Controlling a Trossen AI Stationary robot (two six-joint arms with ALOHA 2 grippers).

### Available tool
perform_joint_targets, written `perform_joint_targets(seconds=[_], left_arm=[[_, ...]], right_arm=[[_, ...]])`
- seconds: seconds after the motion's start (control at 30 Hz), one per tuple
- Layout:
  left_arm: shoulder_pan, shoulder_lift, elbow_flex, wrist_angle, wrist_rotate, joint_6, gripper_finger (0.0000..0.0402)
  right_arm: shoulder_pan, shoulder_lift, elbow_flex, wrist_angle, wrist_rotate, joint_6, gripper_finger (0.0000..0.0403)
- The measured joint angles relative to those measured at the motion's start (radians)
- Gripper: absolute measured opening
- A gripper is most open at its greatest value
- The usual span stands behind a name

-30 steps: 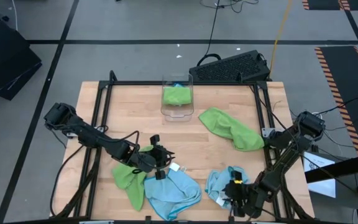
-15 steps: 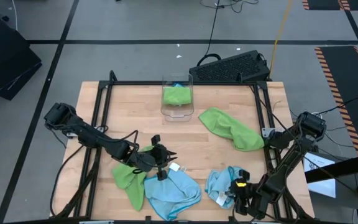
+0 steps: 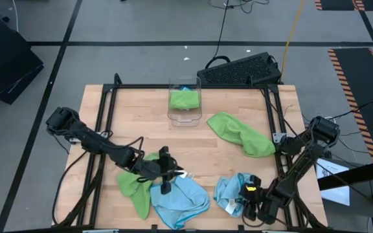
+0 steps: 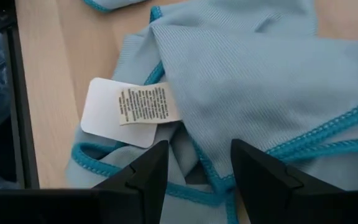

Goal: Fold microfiber towels
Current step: Fold the right blue towel

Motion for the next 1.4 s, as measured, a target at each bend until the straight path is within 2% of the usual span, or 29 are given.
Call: perform_joint_targets(seconds=[0.13, 0.23, 0.43, 0.6, 0.9, 1.07, 1.27, 1.4], left_arm=[[-0.021, 0.0, 0.0, 0.008, -0.001, 0.042, 0.0074], [-0.041, 0.011, 0.0, 0.018, -0.002, 0.068, 0.0074], [-0.071, 0.117, 0.002, 0.11, -0.018, 0.098, 0.0074], [-0.05, 0.188, 0.001, 0.237, 0.015, 0.161, 0.0074], [-0.04, 0.198, 0.001, 0.279, 0.033, 0.164, 0.0074], [-0.059, 0.198, 0.001, 0.279, -0.001, 0.164, 0.0074], [-0.068, 0.197, 0.001, 0.279, -0.02, 0.159, 0.0074], [-0.067, 0.21, 0.001, 0.347, -0.031, 0.16, 0.0074]], right_arm=[[-0.022, 0.0, -0.054, 0.082, -0.01, -0.036, 0.016], [-0.052, -0.004, -0.103, 0.168, -0.026, -0.084, 0.0141], [-0.117, -0.005, -0.183, 0.363, -0.067, -0.2, 0.0072], [-0.138, 0.001, -0.187, 0.449, -0.099, -0.388, 0.0008], [-0.161, -0.025, -0.154, 0.477, -0.077, -0.555, 0.0003], [-0.163, -0.083, -0.154, 0.459, 0.02, -0.589, 0.0003], [-0.146, -0.122, -0.153, 0.449, 0.038, -0.598, 0.0002], [-0.142, -0.133, -0.152, 0.449, 0.103, -0.622, 0.0001]])
